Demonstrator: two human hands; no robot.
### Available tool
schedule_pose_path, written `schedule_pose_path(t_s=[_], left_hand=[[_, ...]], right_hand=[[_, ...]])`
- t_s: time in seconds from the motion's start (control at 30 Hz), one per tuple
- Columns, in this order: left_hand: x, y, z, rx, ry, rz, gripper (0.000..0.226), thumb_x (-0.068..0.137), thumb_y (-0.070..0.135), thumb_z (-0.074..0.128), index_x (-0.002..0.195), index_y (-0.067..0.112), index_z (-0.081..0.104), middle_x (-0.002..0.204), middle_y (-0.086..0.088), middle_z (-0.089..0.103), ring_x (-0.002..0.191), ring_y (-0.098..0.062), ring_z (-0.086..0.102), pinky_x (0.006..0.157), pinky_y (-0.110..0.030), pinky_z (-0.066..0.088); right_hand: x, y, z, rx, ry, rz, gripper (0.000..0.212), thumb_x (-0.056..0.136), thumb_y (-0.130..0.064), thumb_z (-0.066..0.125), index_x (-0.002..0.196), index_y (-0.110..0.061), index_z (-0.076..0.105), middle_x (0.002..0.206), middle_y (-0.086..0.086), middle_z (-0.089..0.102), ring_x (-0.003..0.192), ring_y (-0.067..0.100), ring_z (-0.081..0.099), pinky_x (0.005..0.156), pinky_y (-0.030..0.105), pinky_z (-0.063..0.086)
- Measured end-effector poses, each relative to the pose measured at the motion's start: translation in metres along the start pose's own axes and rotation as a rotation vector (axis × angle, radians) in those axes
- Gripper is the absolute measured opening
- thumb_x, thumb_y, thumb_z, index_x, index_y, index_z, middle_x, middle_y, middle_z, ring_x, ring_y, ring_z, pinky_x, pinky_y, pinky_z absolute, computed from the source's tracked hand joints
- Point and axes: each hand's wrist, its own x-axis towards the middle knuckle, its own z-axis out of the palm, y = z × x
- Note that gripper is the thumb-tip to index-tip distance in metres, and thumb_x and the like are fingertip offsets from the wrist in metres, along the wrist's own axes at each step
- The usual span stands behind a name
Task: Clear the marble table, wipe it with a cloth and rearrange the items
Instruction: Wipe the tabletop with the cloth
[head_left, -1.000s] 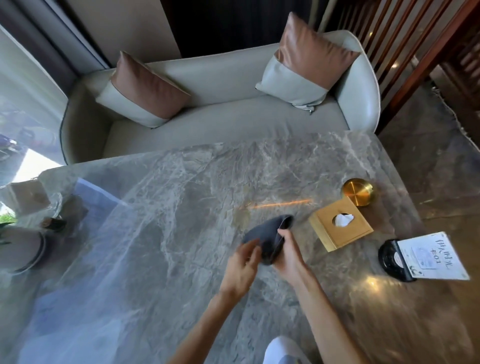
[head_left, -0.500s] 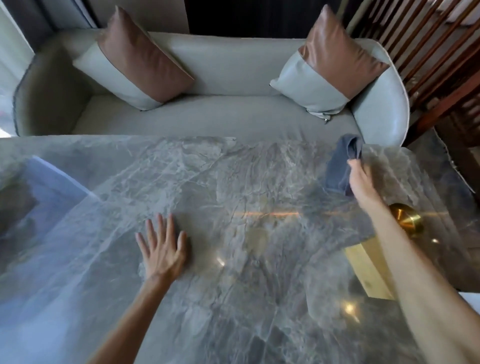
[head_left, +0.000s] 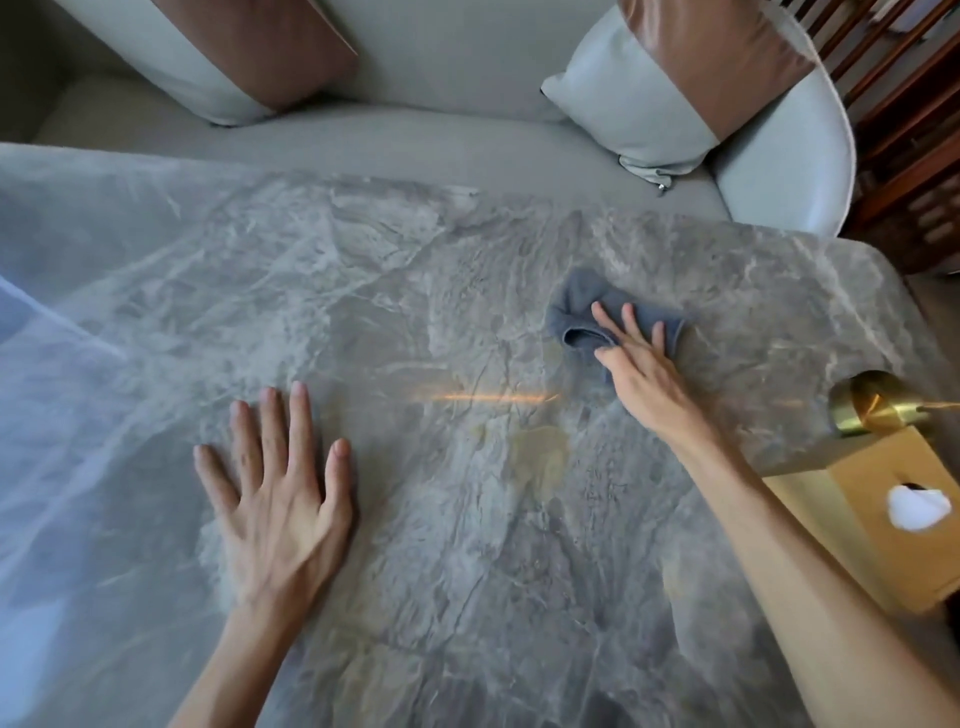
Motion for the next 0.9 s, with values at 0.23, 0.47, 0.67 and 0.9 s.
schedule_pose_path(t_s=[0.23, 0.47, 0.67, 0.9], left_hand=[[-0.003, 0.001, -0.004, -0.039, 0.002, 0.013, 0.067, 0.094, 0.053, 0.009, 0.156, 0.031, -0.002, 0.166, 0.001, -0.001, 0.152, -0.015, -0.011, 0.121, -0.052, -0.009], [-0.003, -0.001, -0.003, -0.023, 0.006, 0.037, 0.064, 0.097, 0.051, 0.011, 0.157, 0.03, -0.001, 0.166, 0.001, -0.001, 0.153, -0.017, -0.009, 0.121, -0.055, -0.005], [-0.002, -0.003, -0.001, -0.016, 0.011, 0.035, 0.064, 0.097, 0.049, 0.015, 0.157, 0.03, 0.001, 0.166, 0.0, 0.0, 0.153, -0.017, -0.008, 0.121, -0.056, -0.004], [-0.002, -0.003, 0.002, -0.006, 0.027, 0.032, 0.064, 0.098, 0.047, 0.02, 0.157, 0.028, 0.003, 0.166, -0.001, 0.001, 0.153, -0.019, -0.005, 0.121, -0.057, -0.002]], right_hand=[[-0.034, -0.032, 0.019, 0.009, -0.061, -0.097, 0.05, 0.096, -0.03, 0.025, 0.142, -0.048, 0.018, 0.16, -0.014, 0.009, 0.145, 0.003, -0.012, 0.12, 0.043, -0.015], [-0.058, -0.056, 0.025, -0.023, -0.253, -0.053, 0.075, 0.083, -0.071, 0.025, 0.151, -0.044, 0.009, 0.162, -0.01, -0.014, 0.144, 0.013, -0.031, 0.114, 0.051, -0.024], [-0.017, -0.078, 0.051, -0.218, 0.056, 0.28, 0.088, 0.078, -0.086, 0.014, 0.151, -0.042, -0.008, 0.163, 0.007, -0.015, 0.146, 0.036, -0.023, 0.113, 0.063, -0.015], [-0.003, -0.078, 0.078, -0.407, 0.247, 0.165, 0.06, 0.097, -0.055, 0.022, 0.153, -0.036, 0.013, 0.163, 0.002, 0.014, 0.15, 0.034, 0.004, 0.117, 0.062, 0.001]])
